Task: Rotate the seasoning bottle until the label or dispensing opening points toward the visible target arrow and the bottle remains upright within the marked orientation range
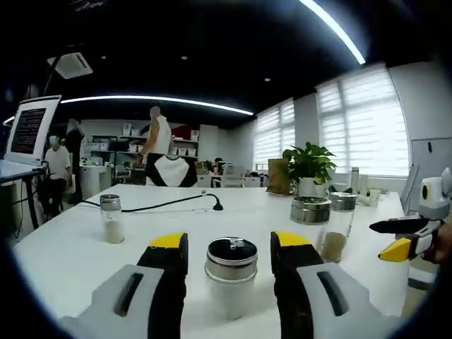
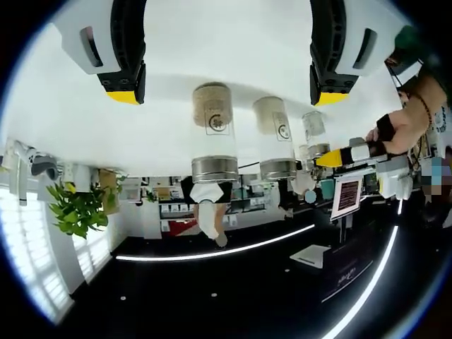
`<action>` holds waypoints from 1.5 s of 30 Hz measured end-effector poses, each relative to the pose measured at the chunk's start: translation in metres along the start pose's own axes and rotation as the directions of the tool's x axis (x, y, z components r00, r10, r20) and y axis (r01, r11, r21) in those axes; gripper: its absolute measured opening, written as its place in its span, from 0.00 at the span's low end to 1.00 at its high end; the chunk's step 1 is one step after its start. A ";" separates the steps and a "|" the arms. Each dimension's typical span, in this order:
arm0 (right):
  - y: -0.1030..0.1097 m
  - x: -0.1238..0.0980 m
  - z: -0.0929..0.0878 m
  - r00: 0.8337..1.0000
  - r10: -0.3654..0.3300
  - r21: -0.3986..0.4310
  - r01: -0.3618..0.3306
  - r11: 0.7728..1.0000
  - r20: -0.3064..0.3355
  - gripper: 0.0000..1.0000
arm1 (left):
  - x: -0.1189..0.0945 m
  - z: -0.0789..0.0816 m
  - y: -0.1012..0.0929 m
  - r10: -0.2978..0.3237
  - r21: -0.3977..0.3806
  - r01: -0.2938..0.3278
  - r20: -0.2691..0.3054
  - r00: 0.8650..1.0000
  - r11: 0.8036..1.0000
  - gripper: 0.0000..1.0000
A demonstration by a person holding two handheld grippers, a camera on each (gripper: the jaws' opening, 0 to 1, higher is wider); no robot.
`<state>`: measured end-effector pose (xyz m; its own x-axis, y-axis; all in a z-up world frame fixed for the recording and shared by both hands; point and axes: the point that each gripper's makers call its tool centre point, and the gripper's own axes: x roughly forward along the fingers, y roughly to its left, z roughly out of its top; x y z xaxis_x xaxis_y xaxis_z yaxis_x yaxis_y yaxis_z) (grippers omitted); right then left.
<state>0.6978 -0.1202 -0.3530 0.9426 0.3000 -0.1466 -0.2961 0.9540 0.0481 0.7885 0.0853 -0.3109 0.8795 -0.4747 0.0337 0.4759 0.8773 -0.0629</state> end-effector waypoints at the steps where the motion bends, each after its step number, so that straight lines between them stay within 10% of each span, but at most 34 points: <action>1: 0.000 0.000 0.001 1.000 0.001 -0.001 -0.001 1.000 0.004 0.99 | 0.002 0.000 0.000 -0.002 0.012 0.002 -0.002 1.000 1.000 0.48; 14: 0.004 0.003 0.000 1.000 0.020 -0.003 -0.020 1.000 -0.001 0.99 | 0.008 -0.017 0.002 0.069 0.134 -0.059 -0.075 0.995 0.989 0.44; 19: 0.009 0.004 0.000 0.999 0.034 0.000 -0.034 0.999 0.000 0.99 | 0.011 -0.019 -0.004 0.020 0.017 -0.019 -0.076 0.997 1.000 0.36; 45: 0.007 0.005 -0.003 1.000 0.028 0.008 -0.028 1.000 -0.007 0.99 | 0.009 -0.018 -0.004 -0.033 0.030 0.035 -0.058 0.998 0.999 0.33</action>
<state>0.6996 -0.1116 -0.3558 0.9329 0.3265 -0.1521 -0.3209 0.9452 0.0602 0.7945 0.0768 -0.3286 0.8617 -0.5070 -0.0225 0.5063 0.8618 -0.0314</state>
